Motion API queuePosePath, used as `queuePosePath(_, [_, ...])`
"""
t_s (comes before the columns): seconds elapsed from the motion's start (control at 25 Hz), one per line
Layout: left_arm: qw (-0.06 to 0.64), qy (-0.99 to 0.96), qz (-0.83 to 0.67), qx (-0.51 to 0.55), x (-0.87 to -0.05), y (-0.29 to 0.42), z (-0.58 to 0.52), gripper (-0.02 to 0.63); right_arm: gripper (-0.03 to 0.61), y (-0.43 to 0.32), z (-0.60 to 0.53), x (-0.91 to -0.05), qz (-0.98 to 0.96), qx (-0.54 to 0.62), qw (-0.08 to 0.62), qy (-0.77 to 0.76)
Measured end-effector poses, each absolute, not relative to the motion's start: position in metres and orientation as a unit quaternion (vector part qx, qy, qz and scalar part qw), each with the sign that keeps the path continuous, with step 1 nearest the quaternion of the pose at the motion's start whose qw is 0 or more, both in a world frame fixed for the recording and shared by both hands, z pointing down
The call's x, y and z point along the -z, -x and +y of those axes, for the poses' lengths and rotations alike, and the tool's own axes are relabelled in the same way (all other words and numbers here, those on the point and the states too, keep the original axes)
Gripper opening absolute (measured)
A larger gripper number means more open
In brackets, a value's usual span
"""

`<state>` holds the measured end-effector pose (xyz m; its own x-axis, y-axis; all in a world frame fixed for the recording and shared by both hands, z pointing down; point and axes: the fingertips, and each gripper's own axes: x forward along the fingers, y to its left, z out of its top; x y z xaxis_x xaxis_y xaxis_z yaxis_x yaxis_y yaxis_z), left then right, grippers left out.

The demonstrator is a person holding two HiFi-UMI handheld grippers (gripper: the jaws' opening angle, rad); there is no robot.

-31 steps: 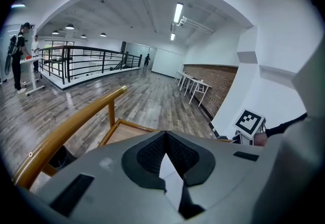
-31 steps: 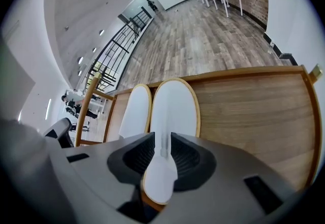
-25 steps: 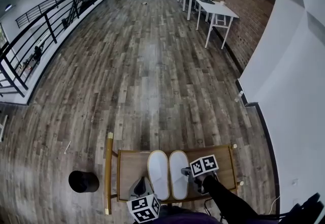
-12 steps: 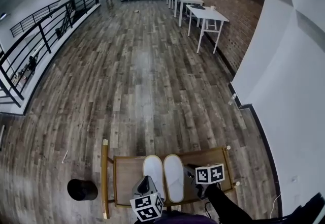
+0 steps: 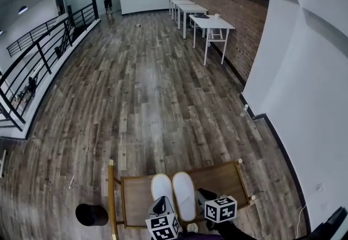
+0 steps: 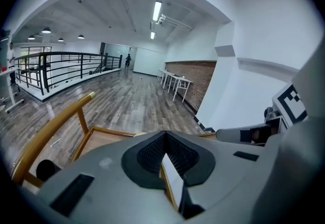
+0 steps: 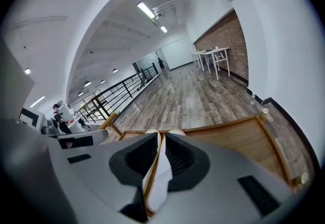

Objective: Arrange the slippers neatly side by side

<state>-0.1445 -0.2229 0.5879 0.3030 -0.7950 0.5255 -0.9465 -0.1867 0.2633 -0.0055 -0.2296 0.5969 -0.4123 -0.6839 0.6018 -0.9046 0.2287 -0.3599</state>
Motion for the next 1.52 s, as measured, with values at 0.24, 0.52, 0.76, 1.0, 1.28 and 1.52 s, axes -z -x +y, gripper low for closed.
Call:
queuePosePath(0.24, [0.265,-0.757,-0.581,-0.139,-0.582,0.139,-0.212,0.000,-0.002,0.024,-0.216,-0.582,-0.786,-0.300,0.171,-0.513])
queuePosePath(0.52, [0.248,-0.759,-0.587,-0.134,-0.574,0.134,-0.211,0.000,-0.002,0.028,-0.211,-0.573,-0.799,-0.281,0.175,-0.501])
queuePosePath(0.76, [0.264,-0.746,-0.592,-0.154,-0.585,0.140,-0.202,0.000,-0.002,0.029,-0.206,-0.582,-0.796,-0.290,0.183,-0.499])
queuePosePath(1.0, [0.263,-0.740,-0.597,-0.162,-0.585,0.145,-0.198,0.000,-0.002,0.033,-0.203,-0.585,-0.797,-0.291,0.189,-0.495])
queuePosePath(1.28, [0.261,-0.740,-0.600,-0.154,-0.584,0.146,-0.195,0.000,-0.002,0.034,-0.200,-0.585,-0.800,-0.288,0.190,-0.491])
queuePosePath(1.52, [0.272,-0.737,-0.602,-0.142,-0.582,0.154,-0.200,0.000,-0.002,0.037,-0.200,-0.584,-0.800,-0.285,0.189,-0.492])
